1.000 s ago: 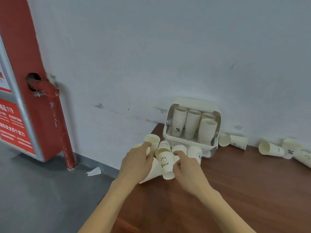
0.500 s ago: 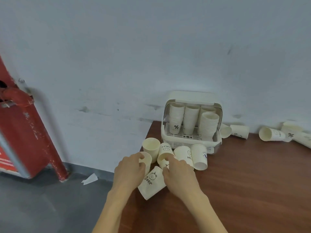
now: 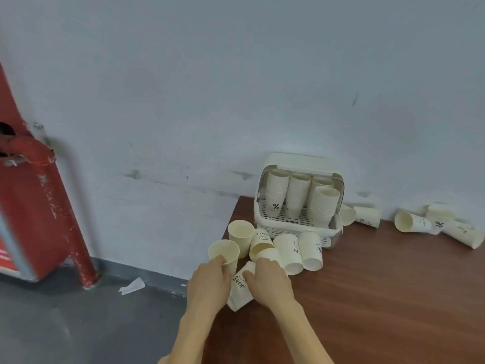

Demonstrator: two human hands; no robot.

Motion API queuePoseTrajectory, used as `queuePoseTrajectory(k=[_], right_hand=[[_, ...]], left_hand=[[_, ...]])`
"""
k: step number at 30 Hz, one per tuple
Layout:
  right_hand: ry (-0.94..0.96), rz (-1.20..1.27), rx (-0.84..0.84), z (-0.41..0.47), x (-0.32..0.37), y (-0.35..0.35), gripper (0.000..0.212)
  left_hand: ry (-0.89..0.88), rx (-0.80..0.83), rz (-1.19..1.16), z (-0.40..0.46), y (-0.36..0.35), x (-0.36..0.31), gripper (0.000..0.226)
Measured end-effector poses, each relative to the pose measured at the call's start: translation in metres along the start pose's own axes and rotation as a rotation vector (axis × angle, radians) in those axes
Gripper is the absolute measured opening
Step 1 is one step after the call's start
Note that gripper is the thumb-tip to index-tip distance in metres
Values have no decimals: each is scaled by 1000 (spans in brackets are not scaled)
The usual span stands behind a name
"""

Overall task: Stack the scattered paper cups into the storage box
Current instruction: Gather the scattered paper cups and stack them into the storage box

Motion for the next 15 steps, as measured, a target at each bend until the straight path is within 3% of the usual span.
queuePoseTrajectory(k=[5, 8, 15], right_hand=[[34, 39, 35, 1, -5, 0, 17], [60, 93, 31, 1, -12, 11, 25], [100, 83, -112, 26, -45, 96, 26]], left_hand=[[-21, -41, -58, -3, 5, -3, 17], [-25, -59, -90, -1, 7, 0, 16], [-158, -95, -158, 13, 11, -21, 14]])
Point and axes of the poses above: each hand's wrist, its own z-axis towards the middle knuckle, its own y-axis out of the back of the hand, x = y × z, the point moved 1 cm from there along z, towards the middle knuckle, and after that the axes turned 14 degrees about -z, right-handed, at the moved point
